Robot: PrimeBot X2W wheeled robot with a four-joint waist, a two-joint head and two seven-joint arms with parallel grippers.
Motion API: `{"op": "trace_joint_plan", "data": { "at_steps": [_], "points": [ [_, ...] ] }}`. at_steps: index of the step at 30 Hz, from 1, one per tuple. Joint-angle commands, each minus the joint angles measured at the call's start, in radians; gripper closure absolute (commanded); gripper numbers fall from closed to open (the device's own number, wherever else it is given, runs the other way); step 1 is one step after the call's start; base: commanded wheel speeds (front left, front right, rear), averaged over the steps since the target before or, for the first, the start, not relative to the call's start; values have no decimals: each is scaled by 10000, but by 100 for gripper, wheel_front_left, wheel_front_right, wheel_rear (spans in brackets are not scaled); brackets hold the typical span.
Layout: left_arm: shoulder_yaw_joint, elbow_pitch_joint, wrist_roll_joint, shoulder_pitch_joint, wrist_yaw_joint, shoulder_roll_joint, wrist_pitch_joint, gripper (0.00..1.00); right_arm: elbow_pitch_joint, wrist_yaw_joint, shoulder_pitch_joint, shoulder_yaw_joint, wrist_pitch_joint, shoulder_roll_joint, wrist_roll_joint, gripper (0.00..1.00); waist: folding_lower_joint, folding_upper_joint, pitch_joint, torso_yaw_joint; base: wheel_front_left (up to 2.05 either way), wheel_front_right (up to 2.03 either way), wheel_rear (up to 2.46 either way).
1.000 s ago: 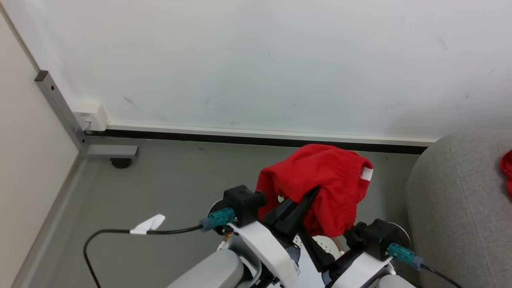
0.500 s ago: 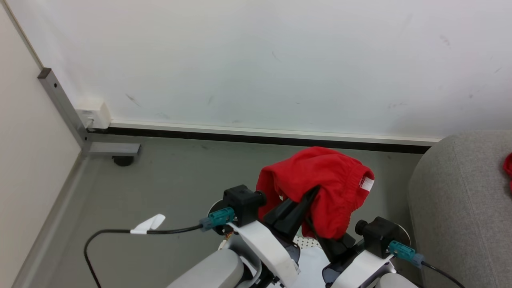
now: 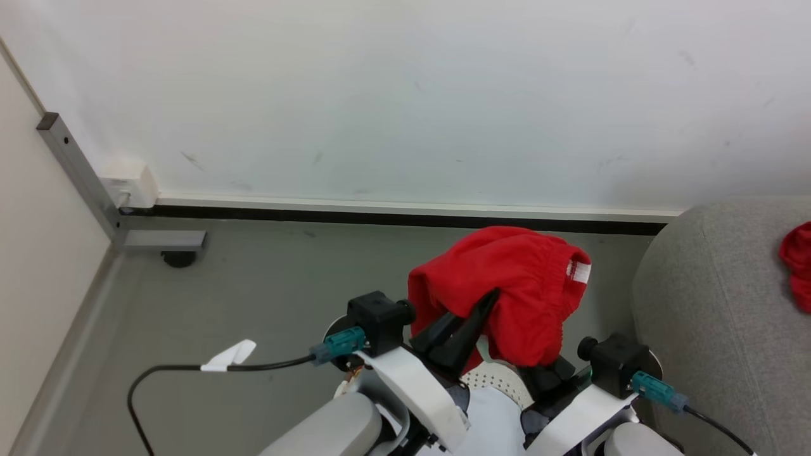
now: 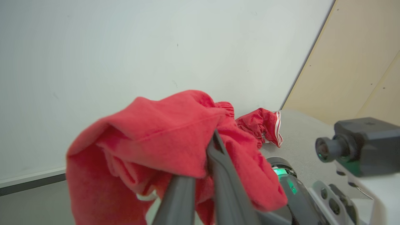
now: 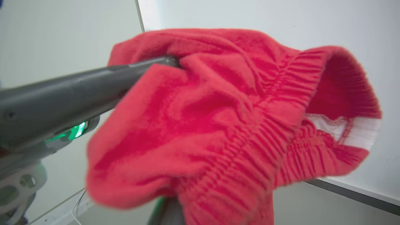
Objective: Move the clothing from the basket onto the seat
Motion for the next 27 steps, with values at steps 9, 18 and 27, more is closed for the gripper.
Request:
{"op": "trace_joint_plan", "data": {
  "at_steps": [9,18,27],
  "points": [
    [58,-89,-92,188,92,159,-123,0,-253,-23,184,-860,1,-300,-251,100,0,0,97,-841,0,0,0],
    [29,-144,110,219,180,343,-178,0,-603,-23,244,-1743,-1,-625,-622,100,0,0,292,-2072,0,0,0],
    [3,-296,554,114,40,484,-282,0,-1215,-23,271,-2844,1,-1226,-1042,100,0,0,509,-3416,0,0,0]
  ]
}}
